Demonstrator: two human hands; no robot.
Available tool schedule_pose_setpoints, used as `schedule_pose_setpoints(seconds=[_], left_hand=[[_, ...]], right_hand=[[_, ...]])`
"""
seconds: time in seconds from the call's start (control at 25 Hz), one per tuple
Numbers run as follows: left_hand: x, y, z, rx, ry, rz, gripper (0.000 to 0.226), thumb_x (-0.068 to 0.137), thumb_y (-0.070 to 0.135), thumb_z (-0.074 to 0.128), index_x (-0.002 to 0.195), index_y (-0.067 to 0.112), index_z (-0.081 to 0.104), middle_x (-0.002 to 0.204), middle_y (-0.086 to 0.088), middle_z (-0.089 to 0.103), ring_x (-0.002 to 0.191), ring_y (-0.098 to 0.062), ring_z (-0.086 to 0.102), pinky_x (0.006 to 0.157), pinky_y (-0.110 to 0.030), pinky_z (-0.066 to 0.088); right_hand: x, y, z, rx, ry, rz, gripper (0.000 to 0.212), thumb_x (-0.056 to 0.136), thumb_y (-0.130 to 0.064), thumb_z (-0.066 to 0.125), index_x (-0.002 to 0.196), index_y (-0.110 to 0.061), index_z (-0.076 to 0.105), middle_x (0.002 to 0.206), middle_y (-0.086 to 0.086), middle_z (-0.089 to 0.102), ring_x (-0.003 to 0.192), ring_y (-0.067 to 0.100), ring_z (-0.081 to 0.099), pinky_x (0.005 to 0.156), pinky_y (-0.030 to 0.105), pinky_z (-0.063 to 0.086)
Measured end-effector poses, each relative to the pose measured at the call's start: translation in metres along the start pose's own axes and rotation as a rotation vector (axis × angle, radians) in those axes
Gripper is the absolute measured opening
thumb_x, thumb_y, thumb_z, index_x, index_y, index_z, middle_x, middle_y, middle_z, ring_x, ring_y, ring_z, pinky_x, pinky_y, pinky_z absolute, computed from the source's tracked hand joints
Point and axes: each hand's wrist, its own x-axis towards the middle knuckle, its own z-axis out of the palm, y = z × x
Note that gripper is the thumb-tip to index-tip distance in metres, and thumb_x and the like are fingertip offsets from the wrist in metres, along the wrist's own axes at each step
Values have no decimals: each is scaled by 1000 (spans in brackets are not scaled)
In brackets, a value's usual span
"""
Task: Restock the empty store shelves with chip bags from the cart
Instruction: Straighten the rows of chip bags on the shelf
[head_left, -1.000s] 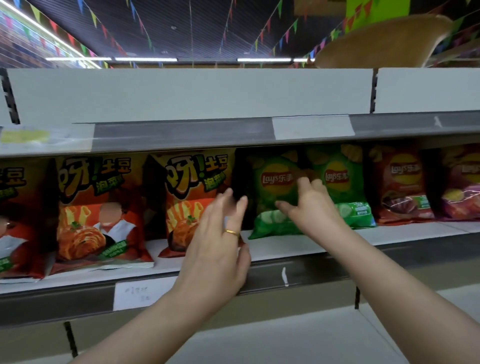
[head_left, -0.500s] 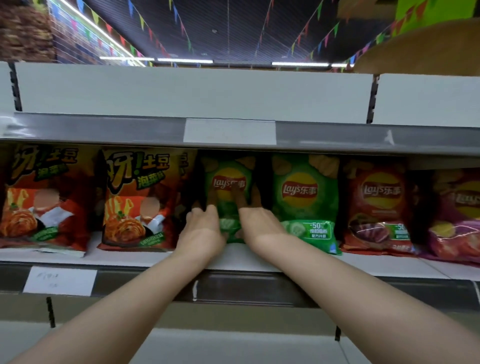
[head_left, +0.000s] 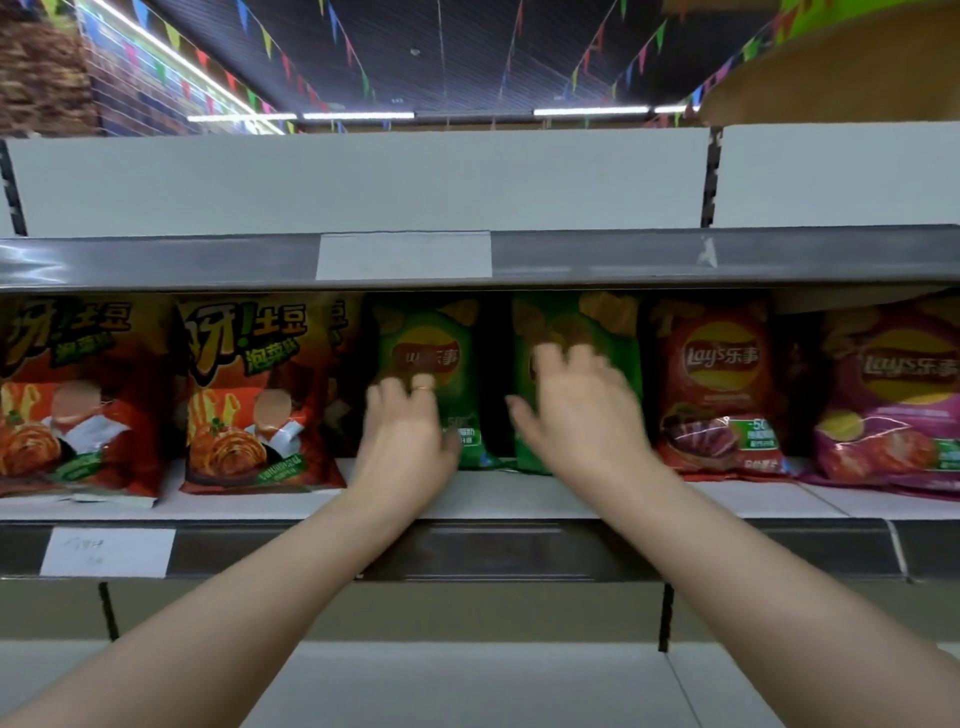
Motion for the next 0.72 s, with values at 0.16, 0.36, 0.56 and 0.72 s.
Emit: schedule_pose_setpoints(seconds=[0.16,0.36,0.56,0.72], left_hand=[[3,47,14,-192,-152,118,83,88,26,63,149,9,9,136,-16,32,129,-30,33,104,-33,31],[9,64,36,-170,-331,27,78,86,32,65,143,4,19,137,-18,32,128,-34,37,104,-36,33],[14,64,39,-98,-383,3,78,88,37,62,145,7,18,141,-17,29,132,-33,33,106,-36,31],[17,63,43,-144,-440,-25,76,87,38,62,145,9,22,143,-16,27,131,-32,35,105,-35,34]], right_hand=[[-7,39,2,-33,-278,244,60,85,-47,61,125,-7,41,125,16,44,116,32,44,92,37,40],[6,51,15,152,-421,262,64,83,-35,68,134,-6,41,135,17,45,116,31,52,90,34,46],[13,52,23,195,-458,206,61,86,-31,65,135,-1,41,136,22,43,118,32,51,97,37,45],[12,56,23,254,-469,221,64,85,-31,65,137,-5,39,140,20,38,122,32,48,100,37,43]])
